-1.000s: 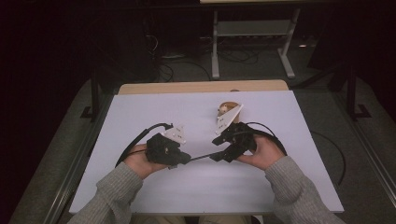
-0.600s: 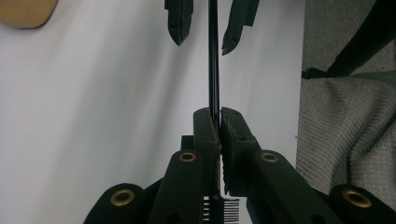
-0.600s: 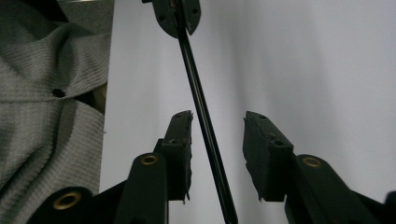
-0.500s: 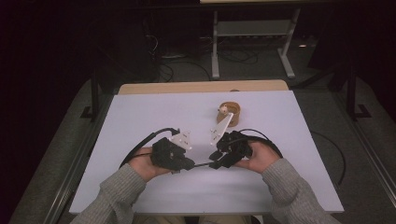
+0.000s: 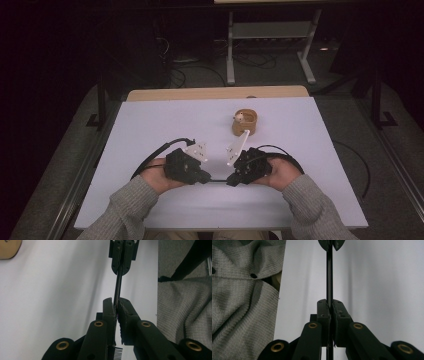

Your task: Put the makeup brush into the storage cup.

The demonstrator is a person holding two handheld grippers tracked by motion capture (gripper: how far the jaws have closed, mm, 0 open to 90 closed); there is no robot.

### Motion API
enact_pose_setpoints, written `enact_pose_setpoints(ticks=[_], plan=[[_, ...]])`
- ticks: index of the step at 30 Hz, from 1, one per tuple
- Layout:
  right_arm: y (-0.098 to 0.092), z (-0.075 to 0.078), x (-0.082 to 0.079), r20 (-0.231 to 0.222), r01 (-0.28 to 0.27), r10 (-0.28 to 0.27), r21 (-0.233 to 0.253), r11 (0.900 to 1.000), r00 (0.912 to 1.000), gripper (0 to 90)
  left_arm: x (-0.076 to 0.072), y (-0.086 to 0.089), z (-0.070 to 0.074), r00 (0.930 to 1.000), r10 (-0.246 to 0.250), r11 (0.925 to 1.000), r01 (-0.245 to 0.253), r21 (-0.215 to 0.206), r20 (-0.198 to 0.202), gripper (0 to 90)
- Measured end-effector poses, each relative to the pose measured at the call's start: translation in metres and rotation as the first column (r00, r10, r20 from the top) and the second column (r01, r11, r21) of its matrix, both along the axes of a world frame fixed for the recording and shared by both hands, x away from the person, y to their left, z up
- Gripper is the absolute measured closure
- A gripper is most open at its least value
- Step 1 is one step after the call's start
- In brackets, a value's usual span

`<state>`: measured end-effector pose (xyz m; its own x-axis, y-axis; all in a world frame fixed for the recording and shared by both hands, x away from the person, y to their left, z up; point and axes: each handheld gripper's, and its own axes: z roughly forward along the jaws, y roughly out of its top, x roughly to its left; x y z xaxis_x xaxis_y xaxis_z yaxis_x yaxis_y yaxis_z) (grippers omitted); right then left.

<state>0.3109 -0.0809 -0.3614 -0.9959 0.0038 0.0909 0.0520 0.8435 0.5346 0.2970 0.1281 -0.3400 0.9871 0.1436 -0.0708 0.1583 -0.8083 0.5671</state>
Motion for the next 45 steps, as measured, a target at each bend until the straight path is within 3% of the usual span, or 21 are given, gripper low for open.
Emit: enact_pose_setpoints(ticks=[7,10,13,17,22,28,29,30,34,35,36,37,39,40,41,42,45], plan=[[-0.011,-0.011,0.001,-0.003,0.035,-0.035,0.017,0.999,0.9994,84.4,0.004,0.009,0.004,0.9985,0.054,0.9971,-0.054,-0.053,-0.009,75.0],[-0.017,-0.018,-0.001,-0.011,0.053,-0.053,0.027,0.998,0.9985,84.5,0.004,0.016,0.003,0.9971,0.066,0.9936,-0.069,-0.089,-0.038,74.1],[-0.024,-0.025,-0.002,-0.025,0.072,-0.071,0.033,0.997,0.9972,84.4,0.003,0.023,-0.001,0.9952,0.089,0.9911,-0.092,-0.096,-0.040,73.2],[-0.036,-0.037,-0.003,-0.046,0.126,-0.124,0.048,0.991,0.9912,84.5,0.005,0.040,-0.006,0.9874,0.144,0.9806,-0.151,-0.125,-0.065,70.9],[-0.045,-0.043,-0.001,-0.055,0.168,-0.165,0.072,0.983,0.9848,84.5,0.005,0.050,-0.013,0.9817,0.171,0.9756,-0.180,-0.125,-0.085,65.3],[-0.053,-0.038,0.001,-0.015,0.247,-0.248,0.167,0.955,0.9687,84.4,0.004,0.057,-0.020,0.9720,0.213,0.9627,-0.226,-0.148,-0.099,61.0],[-0.053,-0.038,0.001,-0.015,0.247,-0.248,0.167,0.955,0.9687,84.4,0.004,0.057,-0.021,0.9695,0.222,0.9592,-0.237,-0.155,-0.103,61.0],[-0.055,-0.032,0.000,-0.018,0.265,-0.267,0.207,0.942,0.9634,84.4,0.005,0.057,-0.022,0.9680,0.228,0.9551,-0.243,-0.169,-0.105,59.8],[-0.057,-0.023,-0.001,-0.022,0.289,-0.297,0.301,0.909,0.9547,84.5,0.007,0.053,-0.020,0.9671,0.230,0.9468,-0.248,-0.205,-0.109,59.7],[-0.056,-0.021,-0.003,-0.043,0.304,-0.308,0.324,0.896,0.9506,84.4,0.007,0.052,-0.019,0.9663,0.233,0.9431,-0.252,-0.217,-0.109,59.7],[-0.056,-0.019,-0.003,-0.049,0.306,-0.309,0.347,0.886,0.9498,84.5,0.007,0.052,-0.019,0.9663,0.233,0.9431,-0.252,-0.217,-0.109,59.7],[-0.056,-0.019,-0.003,-0.049,0.306,-0.309,0.347,0.886,0.9498,84.5,0.007,0.050,-0.017,0.9668,0.232,0.9420,-0.251,-0.223,-0.107,59.7],[-0.052,-0.016,-0.005,-0.056,0.309,-0.314,0.407,0.859,0.9476,84.4,0.008,0.045,-0.013,0.9695,0.225,0.9389,-0.242,-0.245,-0.097,59.6],[-0.051,-0.016,-0.006,-0.059,0.309,-0.314,0.421,0.853,0.9475,84.4,0.008,0.043,-0.012,0.9701,0.224,0.9376,-0.241,-0.251,-0.094,59.3],[-0.051,-0.016,-0.006,-0.059,0.309,-0.314,0.421,0.853,0.9475,84.4,0.008,0.043,-0.012,0.9701,0.224,0.9376,-0.241,-0.251,-0.094,59.1],[-0.049,-0.015,-0.007,-0.058,0.306,-0.313,0.437,0.846,0.9480,84.4,0.008,0.040,-0.011,0.9686,0.231,0.9345,-0.247,-0.256,-0.092,59.1],[-0.043,-0.015,-0.010,-0.052,0.313,-0.325,0.447,0.838,0.9443,84.4,0.007,0.034,-0.009,0.9649,0.240,0.9201,-0.261,-0.292,-0.105,59.4]])
